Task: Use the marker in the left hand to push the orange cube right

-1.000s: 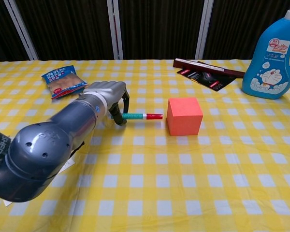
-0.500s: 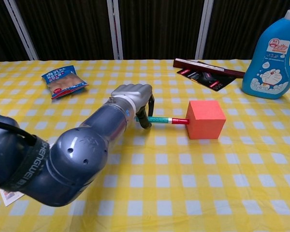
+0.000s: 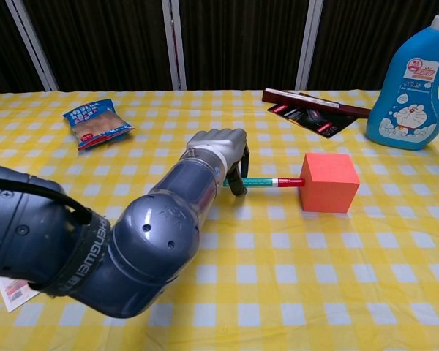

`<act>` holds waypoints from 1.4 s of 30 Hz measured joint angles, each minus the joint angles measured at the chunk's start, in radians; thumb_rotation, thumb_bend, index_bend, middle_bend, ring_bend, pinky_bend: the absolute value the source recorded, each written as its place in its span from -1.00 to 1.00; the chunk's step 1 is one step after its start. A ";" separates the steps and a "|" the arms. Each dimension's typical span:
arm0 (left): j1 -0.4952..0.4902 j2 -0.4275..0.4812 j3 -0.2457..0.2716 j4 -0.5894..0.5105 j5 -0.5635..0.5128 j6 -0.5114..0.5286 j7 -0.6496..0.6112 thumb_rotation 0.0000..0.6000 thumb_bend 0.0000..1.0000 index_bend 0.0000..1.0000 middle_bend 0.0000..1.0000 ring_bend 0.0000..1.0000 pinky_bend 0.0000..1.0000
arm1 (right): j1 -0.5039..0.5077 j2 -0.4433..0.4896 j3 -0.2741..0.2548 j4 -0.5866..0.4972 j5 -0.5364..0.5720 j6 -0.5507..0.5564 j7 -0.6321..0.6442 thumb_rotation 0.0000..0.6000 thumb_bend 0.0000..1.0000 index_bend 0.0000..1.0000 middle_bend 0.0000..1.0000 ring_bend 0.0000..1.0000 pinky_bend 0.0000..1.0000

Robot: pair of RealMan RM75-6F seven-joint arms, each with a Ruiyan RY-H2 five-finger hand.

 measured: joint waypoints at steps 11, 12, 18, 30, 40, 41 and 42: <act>0.091 0.087 0.058 -0.097 0.010 0.026 0.012 1.00 -0.17 0.38 -0.68 -0.96 -0.72 | 0.000 0.001 0.000 -0.002 0.001 -0.002 -0.003 1.00 -0.24 -1.00 -1.00 -1.00 -1.00; 0.102 0.100 0.066 -0.112 0.013 0.029 0.011 1.00 -0.17 0.38 -0.68 -0.96 -0.72 | 0.000 0.000 -0.001 -0.002 0.001 -0.002 -0.004 1.00 -0.24 -1.00 -1.00 -1.00 -1.00; 0.190 0.212 0.119 -0.237 0.034 0.057 0.004 1.00 -0.17 0.38 -0.68 -0.96 -0.72 | 0.000 -0.001 0.000 -0.002 0.002 -0.001 -0.010 1.00 -0.24 -1.00 -1.00 -1.00 -1.00; 0.410 0.554 0.279 -0.543 0.123 0.096 -0.091 1.00 -0.17 0.37 -0.68 -0.96 -0.72 | 0.001 -0.007 0.001 -0.008 0.010 -0.006 -0.033 1.00 -0.24 -1.00 -1.00 -1.00 -1.00; 0.501 0.697 0.352 -0.614 0.187 0.095 -0.199 1.00 -0.19 0.12 -0.75 -0.97 -0.76 | 0.001 -0.009 0.002 -0.014 0.018 -0.010 -0.048 1.00 -0.24 -1.00 -1.00 -1.00 -1.00; 0.503 0.701 0.353 -0.612 0.189 0.089 -0.211 1.00 -0.22 0.06 -0.77 -0.98 -0.77 | 0.001 -0.010 0.002 -0.014 0.018 -0.009 -0.049 1.00 -0.24 -1.00 -1.00 -1.00 -1.00; 0.505 0.703 0.354 -0.608 0.191 0.084 -0.219 1.00 -0.25 -0.01 -0.79 -0.98 -0.78 | 0.001 -0.010 0.002 -0.014 0.018 -0.009 -0.050 1.00 -0.24 -1.00 -1.00 -1.00 -1.00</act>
